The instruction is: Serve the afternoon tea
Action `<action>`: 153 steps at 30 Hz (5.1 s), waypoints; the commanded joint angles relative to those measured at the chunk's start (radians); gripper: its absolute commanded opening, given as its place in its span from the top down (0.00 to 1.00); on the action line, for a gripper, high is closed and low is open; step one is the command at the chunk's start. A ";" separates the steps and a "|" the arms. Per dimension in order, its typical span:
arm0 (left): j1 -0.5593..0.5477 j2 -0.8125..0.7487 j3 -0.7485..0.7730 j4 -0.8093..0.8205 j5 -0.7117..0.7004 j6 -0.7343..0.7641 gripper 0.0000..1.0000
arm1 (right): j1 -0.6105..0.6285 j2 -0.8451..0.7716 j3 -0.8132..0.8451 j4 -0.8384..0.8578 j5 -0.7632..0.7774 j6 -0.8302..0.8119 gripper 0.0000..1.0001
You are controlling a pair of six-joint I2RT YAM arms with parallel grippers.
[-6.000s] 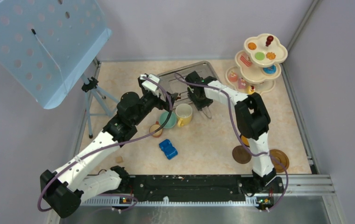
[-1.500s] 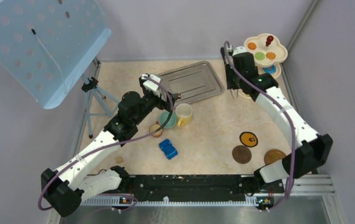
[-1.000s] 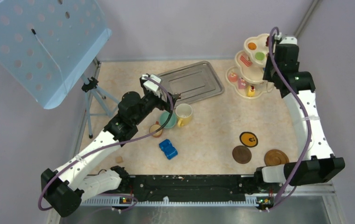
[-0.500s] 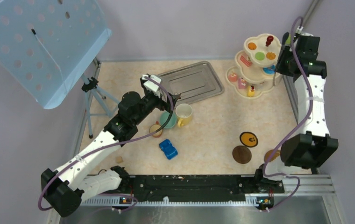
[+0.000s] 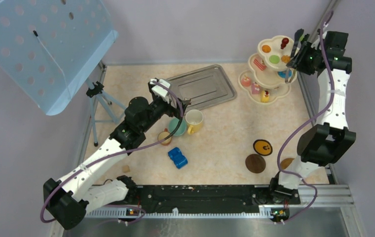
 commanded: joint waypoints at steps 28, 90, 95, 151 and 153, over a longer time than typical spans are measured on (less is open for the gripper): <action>-0.005 -0.018 0.015 0.026 0.007 -0.004 0.01 | -0.002 0.040 0.055 0.025 -0.125 -0.003 0.68; 0.013 -0.352 -0.096 0.130 -0.437 0.044 0.01 | 0.936 0.333 0.104 -0.160 0.300 -0.518 0.57; 0.025 -0.340 -0.086 0.120 -0.400 0.029 0.01 | 0.952 0.380 0.094 -0.157 0.347 -0.536 0.53; 0.055 -0.288 -0.077 0.104 -0.331 -0.003 0.01 | 0.923 0.314 -0.027 0.037 0.324 -0.451 0.98; 0.055 -0.286 -0.077 0.104 -0.334 -0.004 0.01 | 0.921 0.305 -0.041 0.037 0.319 -0.454 1.00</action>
